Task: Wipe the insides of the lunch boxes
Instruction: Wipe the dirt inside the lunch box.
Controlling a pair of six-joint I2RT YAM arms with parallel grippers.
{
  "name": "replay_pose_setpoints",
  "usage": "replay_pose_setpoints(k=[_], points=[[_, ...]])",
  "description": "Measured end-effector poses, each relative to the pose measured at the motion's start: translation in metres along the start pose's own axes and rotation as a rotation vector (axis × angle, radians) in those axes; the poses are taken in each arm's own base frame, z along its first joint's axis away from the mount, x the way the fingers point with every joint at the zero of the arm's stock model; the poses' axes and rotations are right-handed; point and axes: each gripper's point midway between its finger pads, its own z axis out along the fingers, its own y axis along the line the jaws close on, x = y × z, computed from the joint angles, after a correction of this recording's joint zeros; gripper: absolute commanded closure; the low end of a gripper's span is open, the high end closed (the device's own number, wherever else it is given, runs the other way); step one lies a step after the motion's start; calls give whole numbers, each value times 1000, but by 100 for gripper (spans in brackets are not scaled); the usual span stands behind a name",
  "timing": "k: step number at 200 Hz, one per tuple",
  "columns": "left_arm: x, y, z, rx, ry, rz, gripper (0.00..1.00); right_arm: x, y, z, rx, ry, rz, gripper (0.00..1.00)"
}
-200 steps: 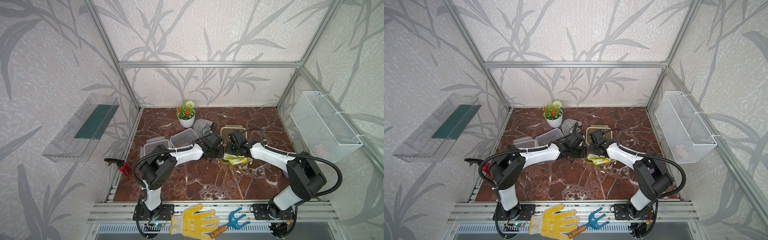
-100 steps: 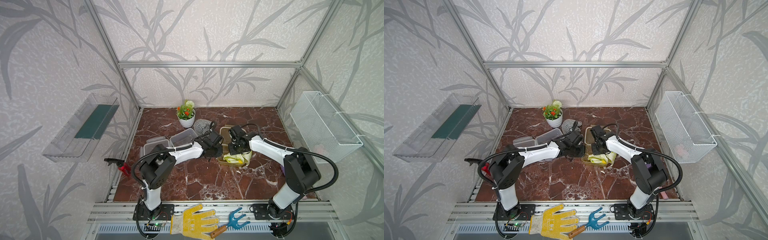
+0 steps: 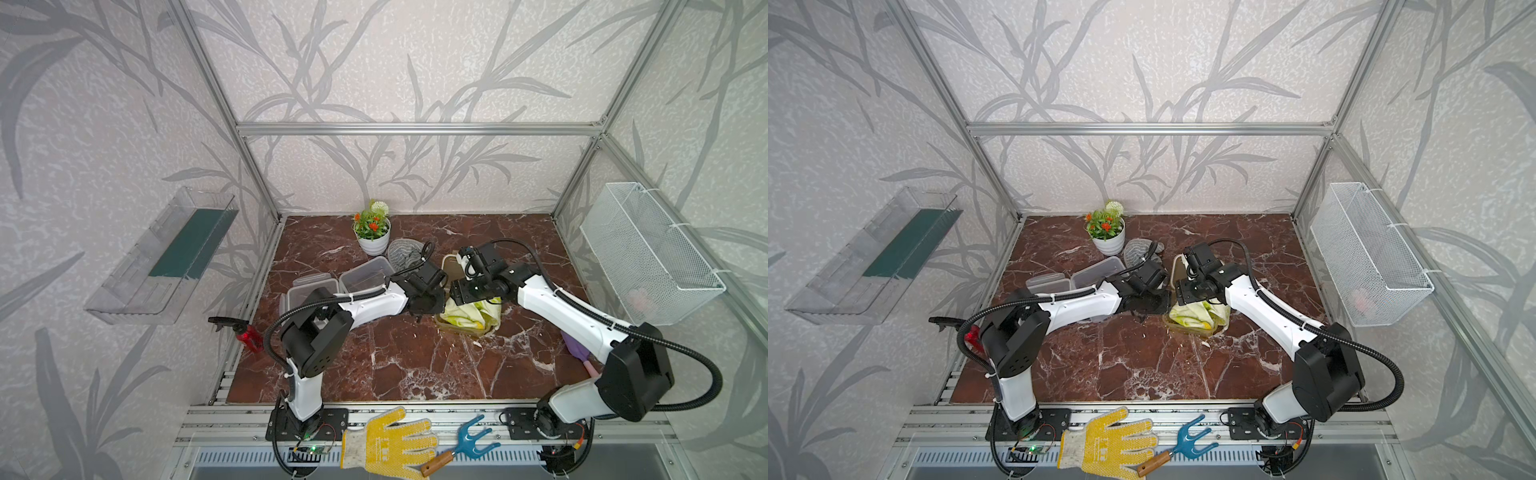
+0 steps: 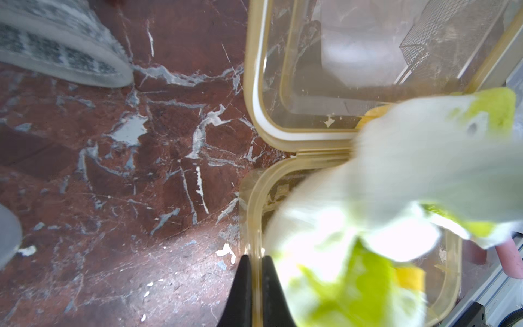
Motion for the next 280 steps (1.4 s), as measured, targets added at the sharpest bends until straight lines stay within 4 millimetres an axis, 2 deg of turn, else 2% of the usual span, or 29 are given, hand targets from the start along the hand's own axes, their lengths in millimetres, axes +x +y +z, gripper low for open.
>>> replay_pose_setpoints(k=[25,58,71,85,115,134,154,172,187,194,213,231,242,258,280], points=[[0,0,0,-2,2,1,94,6,0,-6,30,-2,-51,7],[-1,0,1,-5,6,4,94,1,-7,-45,80,-136,-116,6],[-1,-1,1,-6,6,7,94,3,-13,-49,94,-149,-126,5],[-2,-1,1,-5,7,7,94,11,-20,-36,116,-103,-133,5],[-2,-2,1,-4,7,9,94,37,-36,22,189,91,-163,10],[-2,-1,1,-6,8,12,94,52,-44,46,223,177,-176,22],[-2,-2,1,-5,7,15,94,57,-52,57,263,205,-186,38],[-2,-1,1,-5,7,15,94,55,-57,60,291,197,-197,63],[-2,-2,1,-4,8,15,94,51,-58,62,299,181,-211,91],[-2,-2,1,-4,8,15,94,50,-58,62,299,173,-215,100],[-2,-2,1,-3,9,15,94,44,-55,60,294,151,-222,100],[-2,-2,1,-2,9,16,94,36,-47,45,276,102,-237,100],[-2,-2,1,-3,9,16,94,25,-37,23,250,44,-240,100],[-2,-1,2,-4,9,15,94,-1,-20,-23,193,-84,-231,100],[-4,-1,3,-2,4,14,94,-42,4,-97,89,-306,-195,100]])
